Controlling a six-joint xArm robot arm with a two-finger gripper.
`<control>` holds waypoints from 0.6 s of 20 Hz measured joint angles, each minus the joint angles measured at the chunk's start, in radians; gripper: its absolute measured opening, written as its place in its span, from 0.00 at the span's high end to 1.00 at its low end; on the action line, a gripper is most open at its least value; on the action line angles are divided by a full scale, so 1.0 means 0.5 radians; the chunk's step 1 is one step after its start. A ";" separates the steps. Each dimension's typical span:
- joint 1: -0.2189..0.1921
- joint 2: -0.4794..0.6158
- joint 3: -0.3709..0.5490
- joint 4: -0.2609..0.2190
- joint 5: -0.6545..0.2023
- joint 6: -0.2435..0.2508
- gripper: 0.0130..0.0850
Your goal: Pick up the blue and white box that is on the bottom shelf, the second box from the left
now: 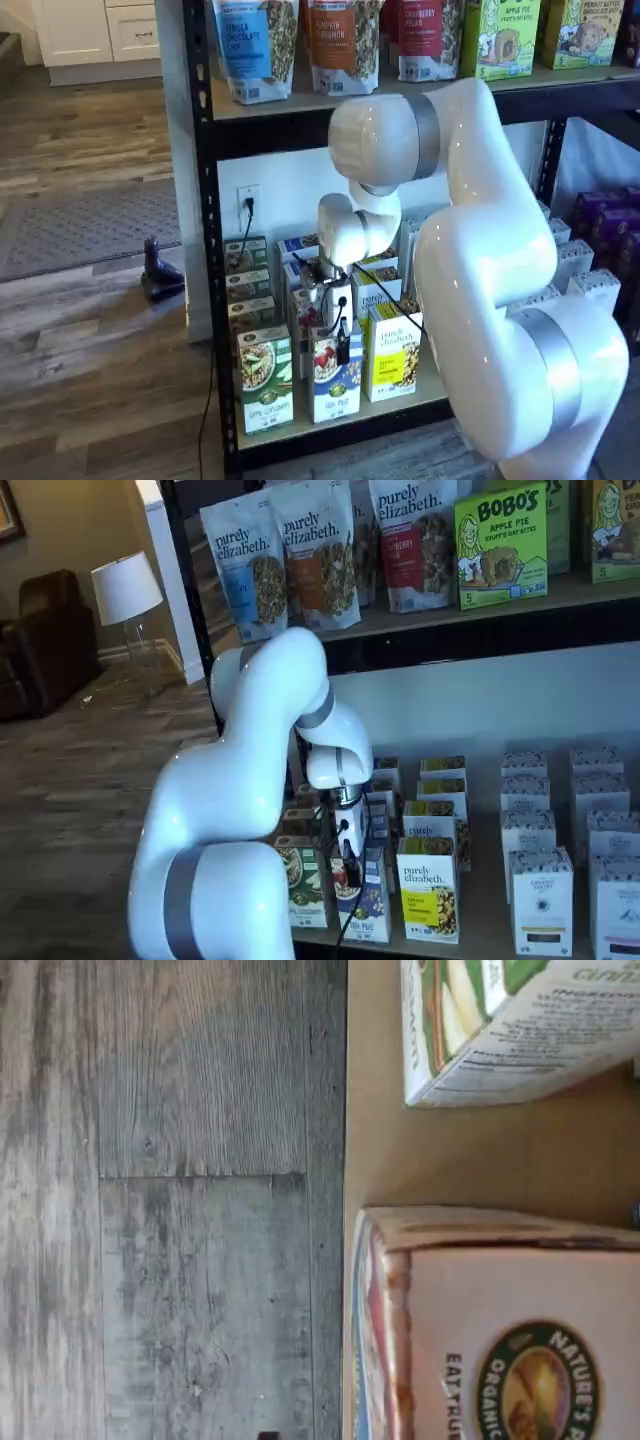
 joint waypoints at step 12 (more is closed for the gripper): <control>-0.010 -0.010 0.021 0.078 -0.038 -0.077 0.17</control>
